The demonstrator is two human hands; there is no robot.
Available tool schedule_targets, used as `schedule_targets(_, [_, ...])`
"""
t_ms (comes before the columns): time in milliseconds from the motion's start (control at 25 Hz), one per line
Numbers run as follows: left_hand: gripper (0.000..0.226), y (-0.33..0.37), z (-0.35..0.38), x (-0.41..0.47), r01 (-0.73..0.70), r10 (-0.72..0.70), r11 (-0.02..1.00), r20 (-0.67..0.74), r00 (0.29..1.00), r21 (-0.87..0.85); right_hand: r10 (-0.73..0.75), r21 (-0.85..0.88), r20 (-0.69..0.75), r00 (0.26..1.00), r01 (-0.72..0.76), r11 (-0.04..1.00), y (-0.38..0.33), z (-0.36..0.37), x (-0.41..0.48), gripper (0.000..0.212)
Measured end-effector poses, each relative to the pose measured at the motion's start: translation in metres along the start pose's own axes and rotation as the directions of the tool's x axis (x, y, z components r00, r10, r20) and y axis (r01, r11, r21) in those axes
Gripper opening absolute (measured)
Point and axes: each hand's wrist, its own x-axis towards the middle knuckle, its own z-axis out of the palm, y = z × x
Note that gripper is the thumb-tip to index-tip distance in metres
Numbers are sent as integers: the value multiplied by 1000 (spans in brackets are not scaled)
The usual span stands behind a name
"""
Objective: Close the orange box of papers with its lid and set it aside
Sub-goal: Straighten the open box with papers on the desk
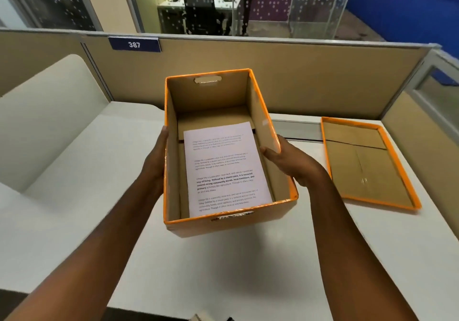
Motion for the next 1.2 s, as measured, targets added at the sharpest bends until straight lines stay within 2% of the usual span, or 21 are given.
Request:
schedule_targets(120, [57,-2,-4,-16,43,-41,995,-26,999,89,4,188,-36,999,3,982,8,18,-41,62])
schedule_targets(240, [54,-9,-12,-32,104,-97,986,-60,993,128,80,237,-158,984,-41,971,21,44,-68,59])
schedule_targets(360, [62,-22,-31,-46,160,-146,971,-92,985,179,128,295,-209,969,-62,954,32,76,-88,54])
schedule_targets(480, [68,-34,-50,-56,227,-225,965,-32,974,131,184,334,-251,950,-94,938,36,102,-102,44])
schedule_targets(560, [62,-39,-60,-59,237,-240,970,43,970,57,221,357,-279,934,-113,927,37,115,-104,42])
schedule_targets(680, [52,-47,-72,-60,210,-208,978,112,972,-14,222,344,-336,915,-100,934,38,130,-101,43])
schedule_targets(1080, [49,-71,-93,-51,245,-231,953,-95,968,179,288,270,-370,883,-195,943,63,161,-81,43])
schedule_targets(1200, [48,-74,-93,-49,247,-228,945,-108,968,215,313,270,-363,878,-223,937,69,166,-77,42])
